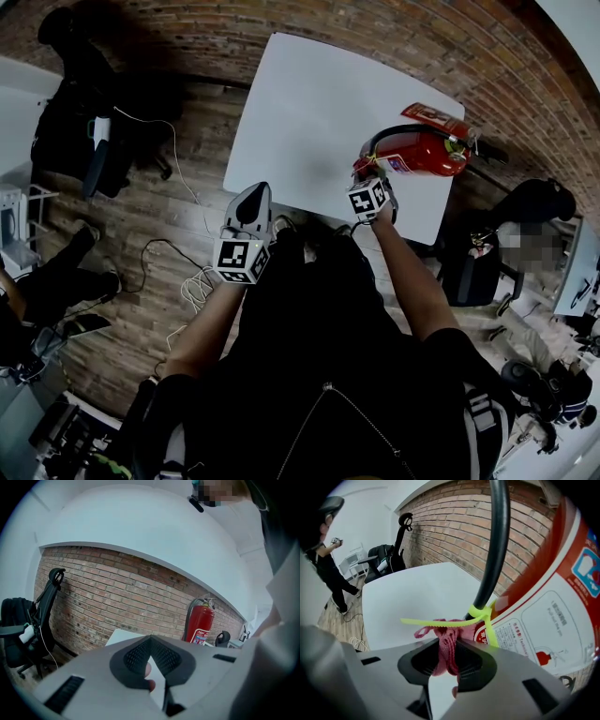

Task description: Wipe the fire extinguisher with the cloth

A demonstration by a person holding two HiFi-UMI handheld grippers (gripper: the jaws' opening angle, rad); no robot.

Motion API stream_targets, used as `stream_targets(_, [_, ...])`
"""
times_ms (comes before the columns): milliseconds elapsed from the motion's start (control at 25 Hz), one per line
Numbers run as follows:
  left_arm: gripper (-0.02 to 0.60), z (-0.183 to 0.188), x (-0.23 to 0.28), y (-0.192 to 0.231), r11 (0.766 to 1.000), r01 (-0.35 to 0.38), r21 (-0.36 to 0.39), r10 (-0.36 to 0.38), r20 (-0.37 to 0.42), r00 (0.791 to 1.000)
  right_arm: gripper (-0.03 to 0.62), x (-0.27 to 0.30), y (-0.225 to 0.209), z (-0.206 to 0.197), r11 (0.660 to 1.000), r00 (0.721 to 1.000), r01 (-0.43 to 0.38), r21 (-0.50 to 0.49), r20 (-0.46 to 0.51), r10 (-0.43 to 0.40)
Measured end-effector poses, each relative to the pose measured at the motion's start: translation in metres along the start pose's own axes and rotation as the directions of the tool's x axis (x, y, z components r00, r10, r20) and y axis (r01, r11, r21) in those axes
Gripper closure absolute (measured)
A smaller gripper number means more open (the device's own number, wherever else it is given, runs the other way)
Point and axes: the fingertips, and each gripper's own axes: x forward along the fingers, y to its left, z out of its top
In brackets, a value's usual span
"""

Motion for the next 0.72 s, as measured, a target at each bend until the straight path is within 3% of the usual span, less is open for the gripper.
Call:
stream_targets(320, [0.574, -0.007, -0.006, 0.007, 1.000, -0.016, -0.014, 0.016, -0.008, 1.000, 0.491, 0.016, 0.005, 0.000, 1.000, 1.000, 0.006, -0.002, -0.019, -0.006])
stream_targets(720, [0.574, -0.020, -0.021, 0.008, 0.999, -0.030, -0.029, 0.029, -0.021, 0.999, 0.491, 0.029, 0.008, -0.002, 0.996, 0.997, 0.045, -0.072, -0.054, -0.049])
